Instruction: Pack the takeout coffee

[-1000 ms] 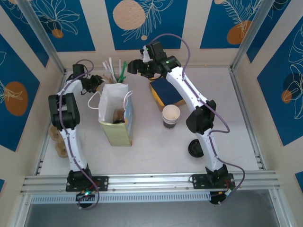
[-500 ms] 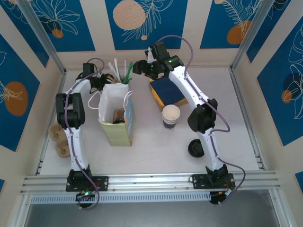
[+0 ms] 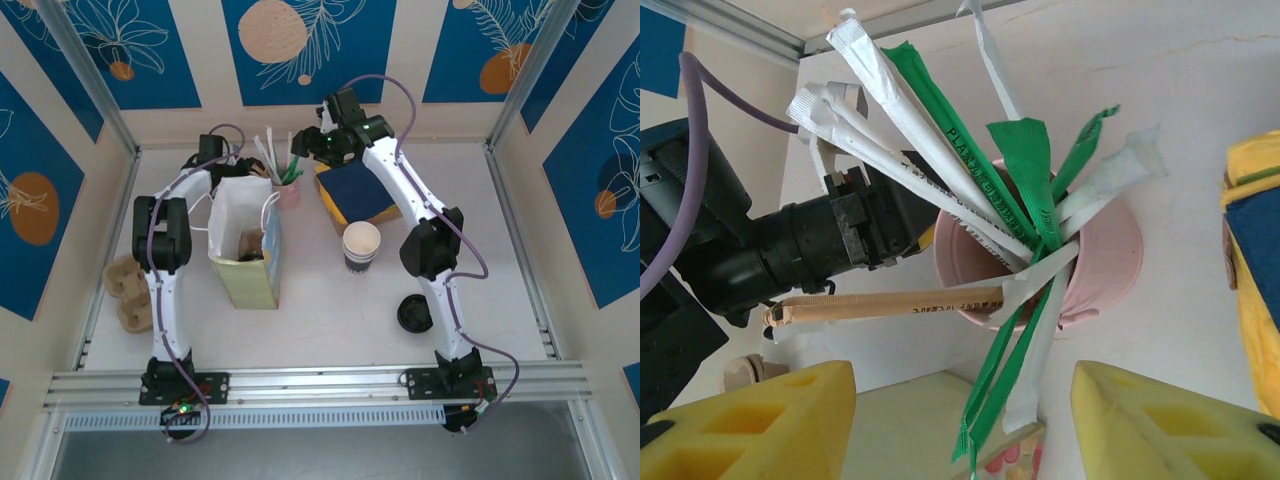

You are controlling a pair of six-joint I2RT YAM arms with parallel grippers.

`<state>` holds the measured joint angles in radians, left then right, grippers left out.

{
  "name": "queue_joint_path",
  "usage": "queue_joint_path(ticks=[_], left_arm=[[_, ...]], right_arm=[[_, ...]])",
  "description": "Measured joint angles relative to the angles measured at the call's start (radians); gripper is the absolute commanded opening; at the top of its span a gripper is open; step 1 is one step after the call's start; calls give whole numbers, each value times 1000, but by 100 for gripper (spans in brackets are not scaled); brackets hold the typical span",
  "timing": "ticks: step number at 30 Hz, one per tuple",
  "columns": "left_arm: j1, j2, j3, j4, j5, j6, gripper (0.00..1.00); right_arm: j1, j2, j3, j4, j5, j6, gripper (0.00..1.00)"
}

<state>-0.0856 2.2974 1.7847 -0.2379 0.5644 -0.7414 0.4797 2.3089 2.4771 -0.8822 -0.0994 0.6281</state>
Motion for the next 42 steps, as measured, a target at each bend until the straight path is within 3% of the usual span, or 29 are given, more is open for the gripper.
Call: queue_joint_path(ticks=[12, 16, 22, 24, 39, 42], left_arm=[[47, -145, -60, -65, -88, 26, 70], [79, -229, -66, -105, -126, 63, 71], [112, -358, -103, -148, -166, 97, 72], [120, -395, -109, -170, -177, 108, 73], [146, -581, -145, -248, -208, 150, 74], [147, -592, -151, -253, -208, 150, 75]], right_arm=[[1, -43, -47, -34, 7, -10, 49], [10, -56, -75, -43, 6, -10, 39], [19, -59, -100, -54, 5, -14, 36], [23, -59, -102, -55, 2, -13, 29], [33, -60, -125, -54, -14, -10, 22], [35, -60, -125, -54, -14, -5, 10]])
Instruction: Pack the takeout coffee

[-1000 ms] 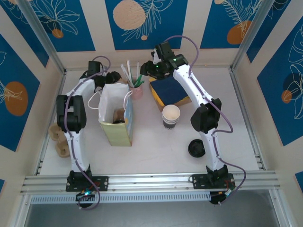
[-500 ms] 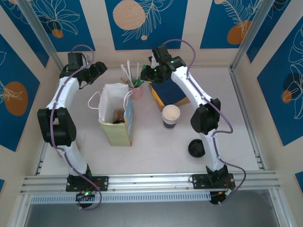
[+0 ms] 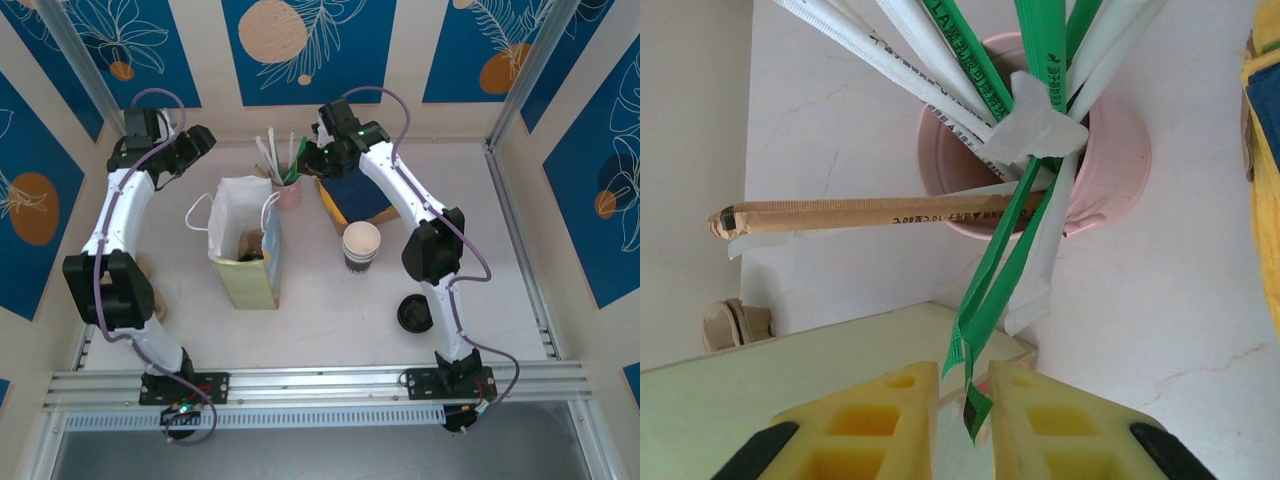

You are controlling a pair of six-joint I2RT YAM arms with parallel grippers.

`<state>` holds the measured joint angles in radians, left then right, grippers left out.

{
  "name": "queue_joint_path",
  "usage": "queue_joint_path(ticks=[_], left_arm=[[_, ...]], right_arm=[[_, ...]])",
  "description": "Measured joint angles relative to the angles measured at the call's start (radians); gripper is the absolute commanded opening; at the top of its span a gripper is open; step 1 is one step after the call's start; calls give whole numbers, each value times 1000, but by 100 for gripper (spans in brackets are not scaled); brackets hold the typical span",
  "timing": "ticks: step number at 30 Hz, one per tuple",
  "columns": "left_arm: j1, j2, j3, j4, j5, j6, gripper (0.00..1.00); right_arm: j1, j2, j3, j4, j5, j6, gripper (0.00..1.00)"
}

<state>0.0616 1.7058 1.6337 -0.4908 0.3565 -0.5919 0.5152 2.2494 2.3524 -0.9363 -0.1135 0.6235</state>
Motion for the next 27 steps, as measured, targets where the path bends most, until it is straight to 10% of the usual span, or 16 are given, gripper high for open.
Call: queue_joint_path(ticks=[27], left_arm=[[4, -138, -18, -69, -26, 26, 77]], right_arm=[[0, -129, 4, 0, -7, 2, 0]])
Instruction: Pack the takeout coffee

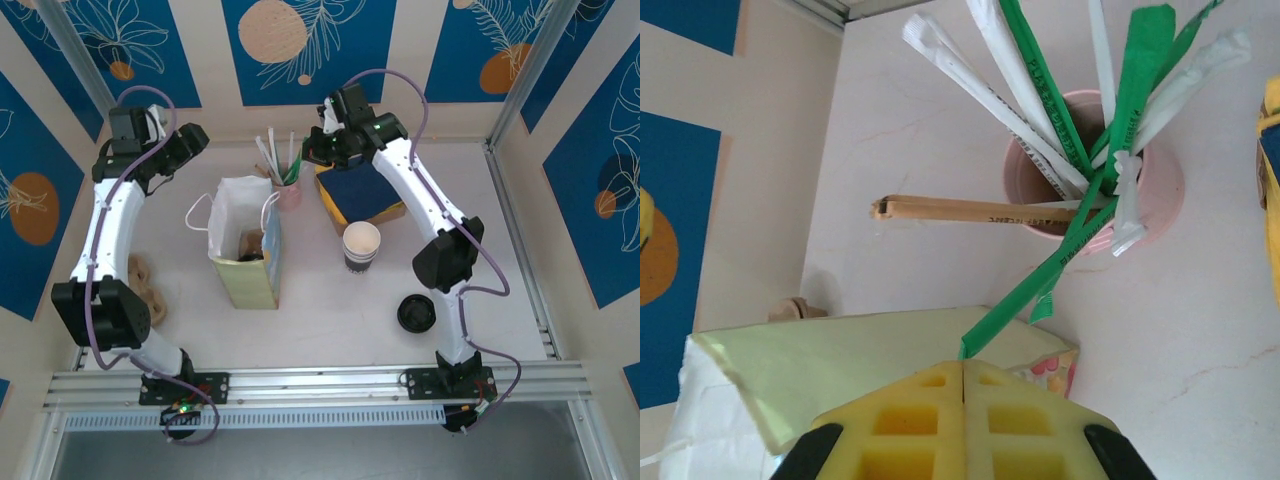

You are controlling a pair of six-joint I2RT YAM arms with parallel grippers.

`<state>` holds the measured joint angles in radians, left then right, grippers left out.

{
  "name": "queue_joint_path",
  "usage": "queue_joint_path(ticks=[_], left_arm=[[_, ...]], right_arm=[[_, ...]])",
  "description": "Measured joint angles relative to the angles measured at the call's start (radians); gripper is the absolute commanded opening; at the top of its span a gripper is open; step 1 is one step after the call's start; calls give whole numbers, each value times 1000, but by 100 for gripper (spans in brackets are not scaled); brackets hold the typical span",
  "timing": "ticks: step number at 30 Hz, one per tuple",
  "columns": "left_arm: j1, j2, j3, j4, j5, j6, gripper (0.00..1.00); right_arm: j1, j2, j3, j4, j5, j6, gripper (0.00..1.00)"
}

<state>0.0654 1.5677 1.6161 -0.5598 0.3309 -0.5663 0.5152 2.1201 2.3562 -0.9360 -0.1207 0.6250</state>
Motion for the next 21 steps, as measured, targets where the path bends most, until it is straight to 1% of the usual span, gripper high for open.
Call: queue_joint_path(ticks=[9, 12, 15, 16, 19, 20, 21], left_arm=[[0, -49, 0, -37, 0, 1, 78], [0, -72, 0, -53, 0, 3, 82], [0, -96, 0, -66, 0, 10, 82], [0, -104, 0, -73, 0, 14, 83], [0, -134, -6, -88, 1, 24, 92], [0, -146, -11, -93, 3, 25, 99], [0, -156, -14, -97, 5, 28, 100]], right_arm=[[1, -13, 10, 6, -14, -15, 0], [5, -23, 25, 8, -16, -20, 0], [10, -52, 27, 11, -18, -27, 0], [12, -66, 27, 13, -18, -29, 0], [16, -112, 29, 24, -18, -34, 0], [19, -126, 31, 29, -18, -38, 0], [21, -141, 32, 33, -18, -40, 0]])
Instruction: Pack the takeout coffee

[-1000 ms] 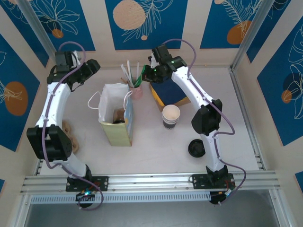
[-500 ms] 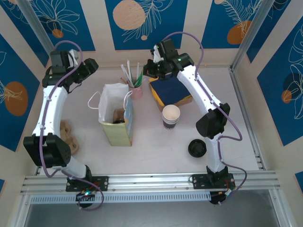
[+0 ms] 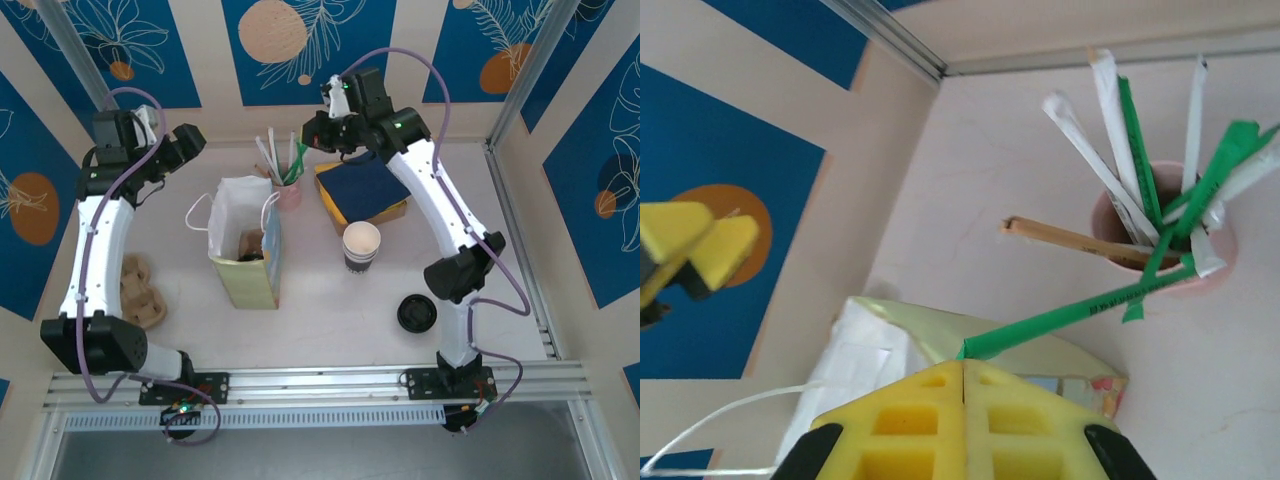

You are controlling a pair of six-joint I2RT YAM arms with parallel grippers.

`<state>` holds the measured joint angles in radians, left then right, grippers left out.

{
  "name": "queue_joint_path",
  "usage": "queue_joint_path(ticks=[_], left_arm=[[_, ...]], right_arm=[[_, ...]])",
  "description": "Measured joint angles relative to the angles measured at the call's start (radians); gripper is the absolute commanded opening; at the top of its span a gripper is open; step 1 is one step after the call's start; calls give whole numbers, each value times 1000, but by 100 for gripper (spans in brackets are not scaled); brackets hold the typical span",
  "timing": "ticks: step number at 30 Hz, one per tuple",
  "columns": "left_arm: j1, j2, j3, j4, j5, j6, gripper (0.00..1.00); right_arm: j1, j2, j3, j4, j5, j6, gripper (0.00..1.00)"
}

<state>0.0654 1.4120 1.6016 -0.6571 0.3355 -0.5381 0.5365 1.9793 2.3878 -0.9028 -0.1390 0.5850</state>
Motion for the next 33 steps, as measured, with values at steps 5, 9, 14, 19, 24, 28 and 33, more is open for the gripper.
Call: queue_joint_path(ticks=[5, 9, 14, 19, 24, 28, 33], left_arm=[[0, -62, -35, -20, 3, -3, 100], [-1, -108, -74, -32, 4, -3, 100], [-2, -163, -127, -61, 3, -3, 100], [-2, -219, -146, -95, -18, -2, 100], [-2, -267, -151, -120, -48, -2, 100], [-2, -293, -163, -136, -69, -2, 100], [-2, -303, -167, -148, -88, -2, 100]], right_arm=[[18, -67, 0, 23, -3, -14, 0], [43, -105, 0, 39, -18, -31, 0], [86, -138, 0, 69, -33, -56, 0], [125, -162, 0, 90, -71, -62, 0], [169, -170, 0, 98, -100, -72, 0], [209, -176, -1, 99, -124, -81, 0], [244, -191, -20, 101, -151, -80, 0]])
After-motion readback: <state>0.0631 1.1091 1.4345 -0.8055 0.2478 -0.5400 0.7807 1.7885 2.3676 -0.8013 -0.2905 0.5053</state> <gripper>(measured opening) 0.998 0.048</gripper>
